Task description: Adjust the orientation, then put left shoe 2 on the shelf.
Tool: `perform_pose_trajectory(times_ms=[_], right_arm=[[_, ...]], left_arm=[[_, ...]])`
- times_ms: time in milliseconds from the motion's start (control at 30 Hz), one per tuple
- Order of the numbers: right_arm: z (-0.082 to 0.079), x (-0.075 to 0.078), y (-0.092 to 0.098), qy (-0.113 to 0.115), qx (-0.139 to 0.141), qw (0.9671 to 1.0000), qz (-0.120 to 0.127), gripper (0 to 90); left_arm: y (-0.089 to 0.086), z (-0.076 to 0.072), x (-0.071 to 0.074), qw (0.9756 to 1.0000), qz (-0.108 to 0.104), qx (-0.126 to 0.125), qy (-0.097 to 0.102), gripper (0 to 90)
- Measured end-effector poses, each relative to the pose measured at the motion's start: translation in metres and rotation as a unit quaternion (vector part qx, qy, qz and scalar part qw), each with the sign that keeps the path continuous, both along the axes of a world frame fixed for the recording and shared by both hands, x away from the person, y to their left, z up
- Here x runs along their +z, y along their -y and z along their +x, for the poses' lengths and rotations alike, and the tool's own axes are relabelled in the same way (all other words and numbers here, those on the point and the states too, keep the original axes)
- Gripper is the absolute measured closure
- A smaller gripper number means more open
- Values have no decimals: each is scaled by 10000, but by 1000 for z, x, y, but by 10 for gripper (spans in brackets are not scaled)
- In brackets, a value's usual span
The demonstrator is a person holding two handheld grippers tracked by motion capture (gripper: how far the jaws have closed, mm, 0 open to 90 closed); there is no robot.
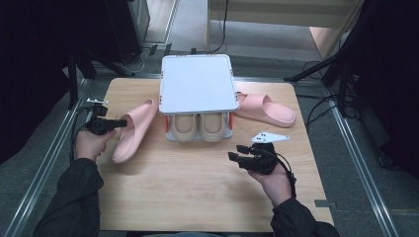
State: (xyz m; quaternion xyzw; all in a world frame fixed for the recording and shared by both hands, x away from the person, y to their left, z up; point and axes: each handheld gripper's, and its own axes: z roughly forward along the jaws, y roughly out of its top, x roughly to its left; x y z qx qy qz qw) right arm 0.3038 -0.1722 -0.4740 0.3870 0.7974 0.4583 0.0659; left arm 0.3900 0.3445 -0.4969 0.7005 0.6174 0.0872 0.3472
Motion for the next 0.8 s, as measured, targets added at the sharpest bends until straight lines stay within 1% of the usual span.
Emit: perform_pose_trajectory(times_ms=[67, 133, 200, 400, 433, 500, 633, 667, 800], right_arm=[[1, 0, -2, 7, 43, 10000, -7, 530], [3, 0, -3, 7, 68, 10000, 6, 530], [4, 0, -5, 18, 113, 9999, 4, 530], [9, 1, -10, 7, 191, 9998, 39, 530], [11, 1, -11, 30, 215, 9998, 37, 530], [12, 2, -13, 32, 255, 9997, 40, 530], [13, 2, -16, 3, 291, 9996, 38, 530], [13, 2, -16, 15, 291, 9996, 62, 530], [15, 2, -16, -4, 283, 9995, 105, 530]], left_arm=[[-1, -2, 0, 10000, -22, 53, -56, 824], [-3, -4, 1, 9999, -95, 97, -103, 827], [-4, -7, 2, 9998, -115, 111, -95, 827], [-6, -16, 5, 9997, -102, 147, -155, 822], [-6, -17, 5, 9997, -76, 146, -165, 822], [-6, -18, 6, 9996, -92, 190, -196, 822], [-6, -18, 10, 9994, -76, 247, -223, 822], [-5, -18, 12, 9994, -55, 244, -228, 823], [-4, -12, 15, 9992, -85, 295, -270, 823]])
